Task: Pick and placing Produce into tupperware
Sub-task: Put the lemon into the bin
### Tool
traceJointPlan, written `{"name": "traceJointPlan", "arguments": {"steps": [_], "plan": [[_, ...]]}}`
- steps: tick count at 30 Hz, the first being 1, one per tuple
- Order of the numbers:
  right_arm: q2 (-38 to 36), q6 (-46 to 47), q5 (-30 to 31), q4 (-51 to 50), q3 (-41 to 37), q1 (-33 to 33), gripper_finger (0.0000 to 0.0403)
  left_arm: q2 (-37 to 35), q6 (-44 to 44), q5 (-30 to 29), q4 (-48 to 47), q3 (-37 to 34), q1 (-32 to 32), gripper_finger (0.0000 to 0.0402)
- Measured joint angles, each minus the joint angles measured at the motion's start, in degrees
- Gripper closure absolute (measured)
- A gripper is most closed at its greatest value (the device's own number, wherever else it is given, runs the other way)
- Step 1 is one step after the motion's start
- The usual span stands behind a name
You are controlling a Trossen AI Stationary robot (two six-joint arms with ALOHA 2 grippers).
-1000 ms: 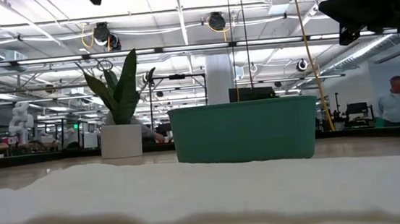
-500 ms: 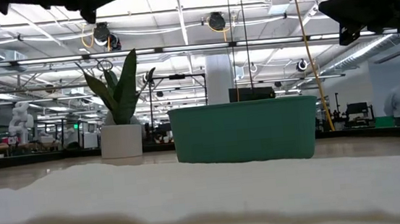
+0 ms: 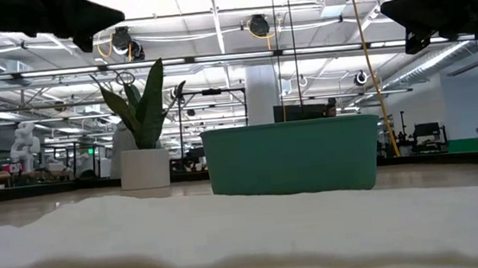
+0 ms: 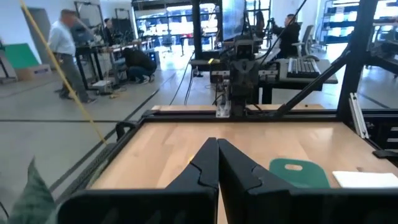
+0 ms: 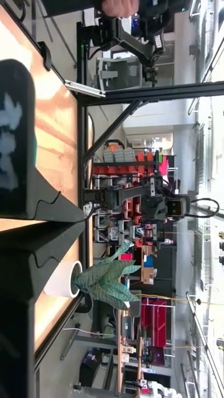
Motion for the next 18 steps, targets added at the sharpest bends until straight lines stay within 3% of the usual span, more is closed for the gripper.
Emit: {"name": "traceJointPlan", "arguments": {"steps": [9,18], "plan": [[0.0,0.1,0.0,0.0,0.0,0.0,0.0403,-1.0,-0.9,0.1,1.6,-5.1,0.4,0.0401],[0.0,0.4,0.0,0.0,0.0,0.0,0.0403,-1.7,-0.7,0.4,11.6,-12.5,0.4,0.0401]]}}
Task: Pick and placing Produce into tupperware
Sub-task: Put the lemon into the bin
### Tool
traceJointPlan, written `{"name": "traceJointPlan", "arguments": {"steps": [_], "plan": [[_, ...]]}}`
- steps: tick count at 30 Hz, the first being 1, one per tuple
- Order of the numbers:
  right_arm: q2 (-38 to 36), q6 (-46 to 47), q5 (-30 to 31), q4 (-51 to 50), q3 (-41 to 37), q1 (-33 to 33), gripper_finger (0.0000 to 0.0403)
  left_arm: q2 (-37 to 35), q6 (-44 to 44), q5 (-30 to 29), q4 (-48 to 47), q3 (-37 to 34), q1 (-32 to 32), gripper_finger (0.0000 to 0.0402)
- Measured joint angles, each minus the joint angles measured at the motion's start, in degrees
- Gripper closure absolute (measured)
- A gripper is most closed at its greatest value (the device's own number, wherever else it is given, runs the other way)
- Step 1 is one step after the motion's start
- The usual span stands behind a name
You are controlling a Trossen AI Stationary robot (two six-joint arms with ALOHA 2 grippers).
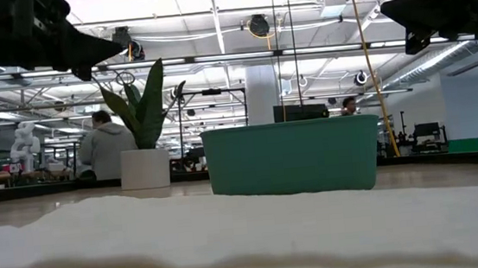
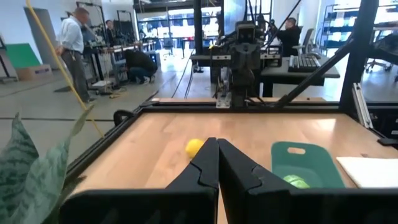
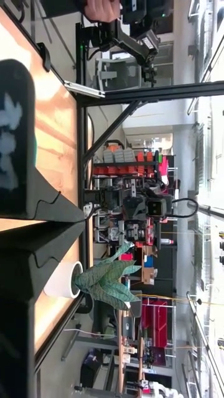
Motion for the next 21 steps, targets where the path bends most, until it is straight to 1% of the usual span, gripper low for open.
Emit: {"name": "traceJointPlan", "arguments": {"steps": [9,15,21], "plan": [[0.0,0.1,0.0,-0.1,0.0,0.0,0.0403,-0.7,-0.3,3.3,-0.3,-0.8,0.0,0.0401],[0.0,0.1,0.0,-0.5,0.0,0.0,0.0403,-0.6,0.2,3.3,-1.6,-0.8,0.0,0.0401],[1.0,0.1,0.6,-0.4,0.0,0.0,0.0403,-0.6,0.6,2.7,-2.9,-0.8,0.0,0.0387]]}}
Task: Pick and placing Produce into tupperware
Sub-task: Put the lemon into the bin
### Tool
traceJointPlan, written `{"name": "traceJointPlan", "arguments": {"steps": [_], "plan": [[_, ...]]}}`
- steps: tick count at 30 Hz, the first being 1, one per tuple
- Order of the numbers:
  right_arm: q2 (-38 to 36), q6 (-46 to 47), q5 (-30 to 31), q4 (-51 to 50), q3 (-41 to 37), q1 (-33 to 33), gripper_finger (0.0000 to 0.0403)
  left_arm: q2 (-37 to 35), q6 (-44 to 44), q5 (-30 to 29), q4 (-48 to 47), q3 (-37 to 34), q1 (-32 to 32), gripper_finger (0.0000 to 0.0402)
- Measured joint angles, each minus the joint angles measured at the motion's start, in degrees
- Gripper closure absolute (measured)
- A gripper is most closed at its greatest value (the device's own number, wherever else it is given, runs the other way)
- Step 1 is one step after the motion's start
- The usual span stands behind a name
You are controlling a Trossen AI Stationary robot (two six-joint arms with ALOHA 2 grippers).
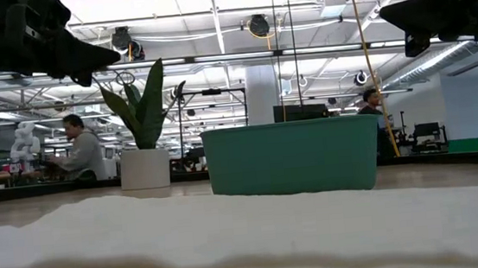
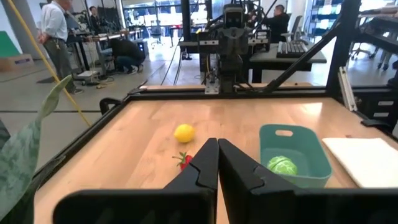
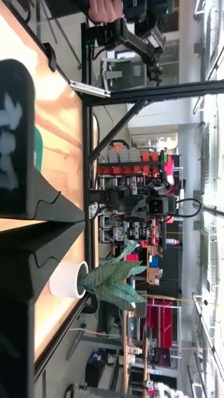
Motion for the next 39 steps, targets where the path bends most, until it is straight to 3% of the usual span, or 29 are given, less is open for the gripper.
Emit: {"name": "traceJointPlan", "arguments": {"steps": [5,11,18,26,39], "plan": [[3.3,0.4,7.9,5.0,0.0,0.0,0.0403,0.0,1.2,-0.2,-0.4,0.0,0.0,0.0382],[9.4,-0.1,8.1,11.8,0.9,-0.6,0.0403,0.0,2.2,-0.3,-0.4,0.0,0.0,0.0394],[17.0,1.2,8.2,14.8,4.7,-6.5,0.0403,0.0,2.2,-0.3,-0.4,0.0,0.0,0.0398],[25.6,3.4,4.6,13.9,10.9,-14.6,0.0403,0.0,2.3,-0.3,-0.4,0.0,0.0,0.0377],[37.6,6.5,-1.8,8.3,25.1,-24.4,0.0403,0.0,2.3,-0.3,-0.3,0.0,0.0,0.0376]]}}
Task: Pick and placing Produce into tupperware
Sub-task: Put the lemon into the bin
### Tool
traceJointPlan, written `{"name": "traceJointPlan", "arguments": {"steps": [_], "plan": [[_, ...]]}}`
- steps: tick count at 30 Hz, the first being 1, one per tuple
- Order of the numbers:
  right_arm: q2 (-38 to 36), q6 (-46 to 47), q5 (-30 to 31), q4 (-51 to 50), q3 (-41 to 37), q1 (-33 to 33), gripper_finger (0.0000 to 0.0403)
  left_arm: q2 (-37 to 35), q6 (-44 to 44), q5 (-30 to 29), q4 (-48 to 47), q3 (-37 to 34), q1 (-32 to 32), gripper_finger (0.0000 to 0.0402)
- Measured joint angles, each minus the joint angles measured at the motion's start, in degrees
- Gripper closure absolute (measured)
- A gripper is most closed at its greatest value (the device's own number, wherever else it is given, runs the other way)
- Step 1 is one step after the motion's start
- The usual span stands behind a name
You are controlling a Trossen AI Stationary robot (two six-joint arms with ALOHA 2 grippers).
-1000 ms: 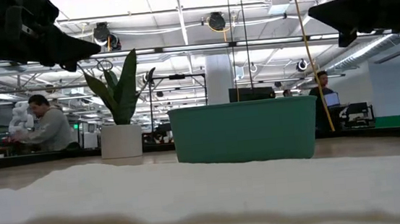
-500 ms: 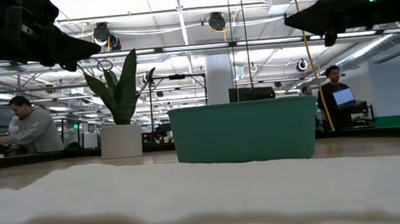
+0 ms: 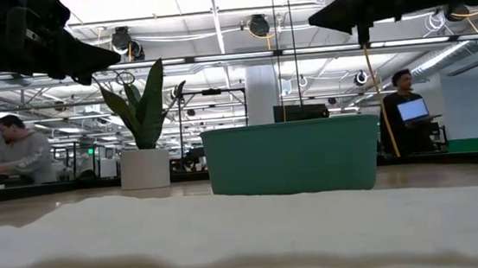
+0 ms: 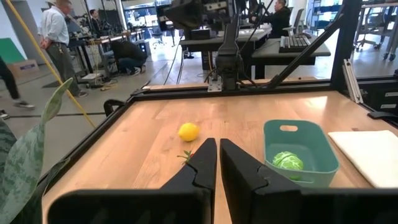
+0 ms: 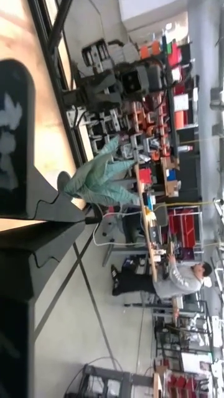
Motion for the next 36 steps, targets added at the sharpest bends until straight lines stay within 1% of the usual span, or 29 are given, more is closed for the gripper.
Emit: {"name": "traceJointPlan", "arguments": {"steps": [8,15,22,25,36], "plan": [[4.3,0.6,-8.3,-6.3,9.7,-5.8,0.0403,0.0,0.0,0.0,0.0,0.0,0.0,0.0376],[6.5,0.4,-9.1,-15.7,18.2,-9.5,0.0403,0.0,0.0,0.0,0.0,0.0,0.0,0.0376],[10.2,0.6,-12.8,-24.4,24.6,-12.3,0.0403,0.0,0.5,0.0,0.0,0.0,0.0,0.0376],[12.1,0.6,-14.5,-28.6,27.5,-13.1,0.0403,0.0,0.5,0.0,0.0,0.0,0.0,0.0376],[21.6,-0.5,-16.0,-46.3,41.1,-15.0,0.0403,0.0,0.6,0.0,0.0,0.0,0.0,0.0376]]}}
